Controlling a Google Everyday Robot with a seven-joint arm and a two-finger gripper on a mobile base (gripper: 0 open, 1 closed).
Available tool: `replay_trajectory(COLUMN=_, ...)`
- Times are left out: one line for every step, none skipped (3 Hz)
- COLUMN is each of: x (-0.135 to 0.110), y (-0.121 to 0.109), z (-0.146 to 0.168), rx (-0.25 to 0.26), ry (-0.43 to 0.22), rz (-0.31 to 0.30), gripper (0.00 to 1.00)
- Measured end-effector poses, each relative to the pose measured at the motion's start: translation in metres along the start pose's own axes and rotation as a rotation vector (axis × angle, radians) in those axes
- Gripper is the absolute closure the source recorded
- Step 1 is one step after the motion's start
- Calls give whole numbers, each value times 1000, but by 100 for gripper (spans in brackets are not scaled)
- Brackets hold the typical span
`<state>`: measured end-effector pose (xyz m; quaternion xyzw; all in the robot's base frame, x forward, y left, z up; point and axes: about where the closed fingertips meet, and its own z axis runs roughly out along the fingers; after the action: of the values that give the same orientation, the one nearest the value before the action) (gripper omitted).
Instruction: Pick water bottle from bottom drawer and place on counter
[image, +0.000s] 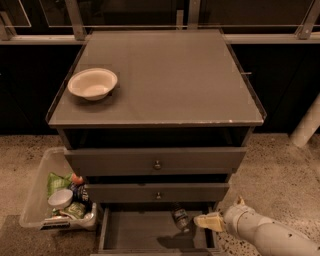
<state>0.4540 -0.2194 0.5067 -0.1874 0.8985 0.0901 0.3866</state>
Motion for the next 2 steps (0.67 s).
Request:
replay_trajectory(x=21, y=5, z=20, rx=-4, ry=-10, rz=38, gripper=0)
replay_trajectory(x=55, y=23, z=62, rx=-28, ry=-12, rz=46, gripper=0)
